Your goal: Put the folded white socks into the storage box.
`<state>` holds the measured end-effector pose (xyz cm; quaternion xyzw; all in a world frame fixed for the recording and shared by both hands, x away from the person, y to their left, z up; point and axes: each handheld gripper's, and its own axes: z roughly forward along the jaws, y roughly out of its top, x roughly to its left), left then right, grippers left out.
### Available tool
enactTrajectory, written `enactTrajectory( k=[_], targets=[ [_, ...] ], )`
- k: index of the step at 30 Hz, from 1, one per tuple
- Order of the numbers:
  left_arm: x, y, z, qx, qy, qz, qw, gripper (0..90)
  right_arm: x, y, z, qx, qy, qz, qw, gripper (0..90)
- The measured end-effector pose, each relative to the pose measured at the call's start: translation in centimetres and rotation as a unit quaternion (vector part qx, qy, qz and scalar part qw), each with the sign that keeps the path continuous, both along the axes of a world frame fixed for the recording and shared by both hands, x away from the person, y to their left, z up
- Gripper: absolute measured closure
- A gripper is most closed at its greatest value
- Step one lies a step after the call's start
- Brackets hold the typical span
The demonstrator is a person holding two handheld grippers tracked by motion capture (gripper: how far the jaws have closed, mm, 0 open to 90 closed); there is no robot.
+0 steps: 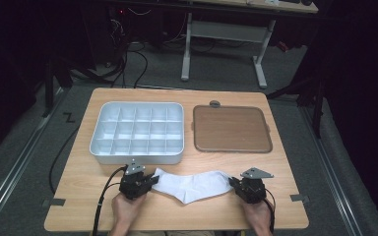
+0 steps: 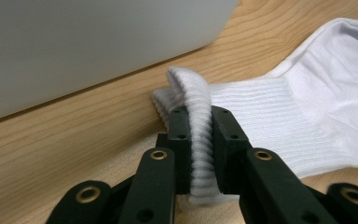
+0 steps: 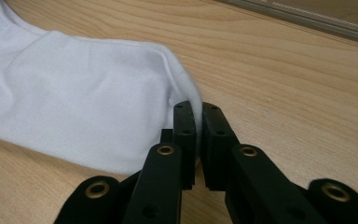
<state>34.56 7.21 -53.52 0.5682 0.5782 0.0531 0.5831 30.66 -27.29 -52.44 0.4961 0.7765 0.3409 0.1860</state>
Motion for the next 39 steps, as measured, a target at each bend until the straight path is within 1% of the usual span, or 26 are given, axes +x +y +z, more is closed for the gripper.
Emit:
enactTrajectory(
  k=[4,6,9,10,12,15,17,18,20,21,23,24,27,29,30,31,32,35,39],
  targets=[
    [0.1,0.2,0.1,0.002,0.0,0.005,1.0,77.6,0.1,0.2,0.0,-0.002,0.0,0.002,1.0,85.4],
    [0.1,0.3,0.1,0.002,-0.001,0.01,0.9999,74.9,0.2,0.2,0.0,-0.002,0.0,0.002,1.0,84.4],
    [0.1,0.6,0.4,-0.002,-0.001,0.013,0.9999,63.7,0.2,0.3,0.0,-0.001,0.001,0.0,1.0,78.0],
    [0.1,0.8,0.5,0.0,-0.004,0.015,0.9999,59.4,0.3,0.2,0.1,0.0,-0.002,0.0,1.0,76.1],
    [-0.1,1.0,0.8,-0.004,-0.006,0.022,0.9997,52.5,0.2,0.2,0.3,0.001,-0.008,-0.001,1.0,71.4],
    [-0.2,1.3,1.0,0.002,0.003,0.024,0.9997,46.0,0.0,0.2,0.8,0.003,-0.025,-0.006,0.9997,66.5],
    [-0.3,1.2,0.9,0.007,0.007,0.027,0.9996,44.2,-0.2,0.3,1.3,0.008,-0.037,-0.007,0.9993,64.9],
    [-0.4,1.2,0.9,0.011,0.011,0.028,0.9995,43.7,-0.3,0.3,1.5,0.01,-0.039,-0.008,0.9992,64.4],
    [-0.5,1.1,0.7,0.016,0.022,0.031,0.9992,42.3,-0.5,0.7,2.2,0.009,-0.048,-0.002,0.9988,64.0],
    [-0.5,1.0,0.6,0.015,0.027,0.032,0.999,42.3,-0.6,1.1,2.5,0.006,-0.055,0.003,0.9985,64.1],
    [-0.5,1.0,0.5,0.018,0.031,0.031,0.9989,42.0,-0.7,1.3,2.7,0.005,-0.059,0.008,0.9982,64.2],
    [-0.6,0.9,0.4,0.013,0.034,0.033,0.9988,42.0,-1.0,2.1,3.2,0.01,-0.065,0.023,0.9976,66.3],
    [-0.6,0.8,0.5,0.012,0.037,0.038,0.9985,42.1,-1.1,3.4,3.3,0.014,-0.062,0.047,0.9969,70.5],
    [-0.7,0.8,0.5,0.012,0.037,0.039,0.9985,42.6,-1.1,4.5,3.1,0.019,-0.053,0.067,0.9962,73.6],
    [-0.9,0.6,0.5,0.015,0.037,0.038,0.9985,43.3,-1.1,5.2,2.9,0.019,-0.05,0.079,0.9954,75.0],
    [-1.0,0.6,0.4,0.02,0.035,0.037,0.9985,43.6,-1.1,5.7,2.7,0.019,-0.048,0.086,0.9949,75.8],
    [-1.1,0.6,0.5,0.021,0.035,0.037,0.9985,44.6,-1.1,6.4,2.5,0.02,-0.045,0.097,0.9941,76.6],
    [-1.2,0.5,0.5,0.022,0.036,0.037,0.9984,47.0,-1.0,8.0,2.0,0.025,-0.036,0.117,0.9922,78.1],
    [-1.3,0.5,0.4,0.021,0.036,0.036,0.9985,52.5,-0.8,9.9,1.4,0.023,-0.027,0.139,0.9897,79.1]
  ],
)
